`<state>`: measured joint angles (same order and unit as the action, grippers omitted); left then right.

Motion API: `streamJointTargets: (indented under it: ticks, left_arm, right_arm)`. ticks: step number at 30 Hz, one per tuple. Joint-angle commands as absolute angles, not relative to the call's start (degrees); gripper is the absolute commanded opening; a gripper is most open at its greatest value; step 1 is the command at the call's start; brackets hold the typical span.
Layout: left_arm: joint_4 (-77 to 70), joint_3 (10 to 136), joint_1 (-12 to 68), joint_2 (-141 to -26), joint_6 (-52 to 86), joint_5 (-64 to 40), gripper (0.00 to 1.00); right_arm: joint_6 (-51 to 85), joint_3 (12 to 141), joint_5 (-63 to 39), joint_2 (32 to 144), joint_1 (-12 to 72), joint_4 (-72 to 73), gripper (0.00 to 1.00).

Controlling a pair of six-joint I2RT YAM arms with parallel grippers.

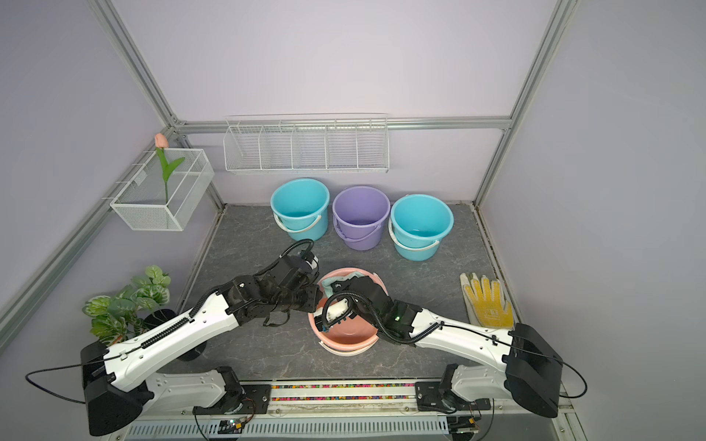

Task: Wipe the inside of the bucket with a cloth
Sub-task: Wipe the dirt from the inside of the bucket.

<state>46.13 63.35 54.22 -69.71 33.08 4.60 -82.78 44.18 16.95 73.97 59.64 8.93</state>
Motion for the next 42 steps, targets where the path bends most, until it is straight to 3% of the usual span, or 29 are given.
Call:
streamJointTargets:
  ticks: [1, 19, 33, 42]
  left_arm:
    - [43.60, 62.75, 54.50, -68.11, 31.82, 0.92, 0.00]
    - [43.06, 62.58, 54.49, -68.79, 31.55, -0.25, 0.00]
    - [44.21, 62.97, 54.50, -71.27, 33.39, 1.65, 0.00]
    - [44.20, 63.27, 54.49, -71.32, 33.33, 1.18, 0.00]
  right_arm:
    - [-85.42, 43.77, 17.44, 76.96, 58.33, 11.69, 0.07]
    - [-76.53, 46.86, 5.38, 92.75, 54.58, 0.00, 0.07]
    - [-76.68, 46.80, 5.66, 73.49, 54.01, -1.51, 0.07]
    - [-82.28, 49.05, 11.87, 64.12, 54.40, -4.98, 0.07]
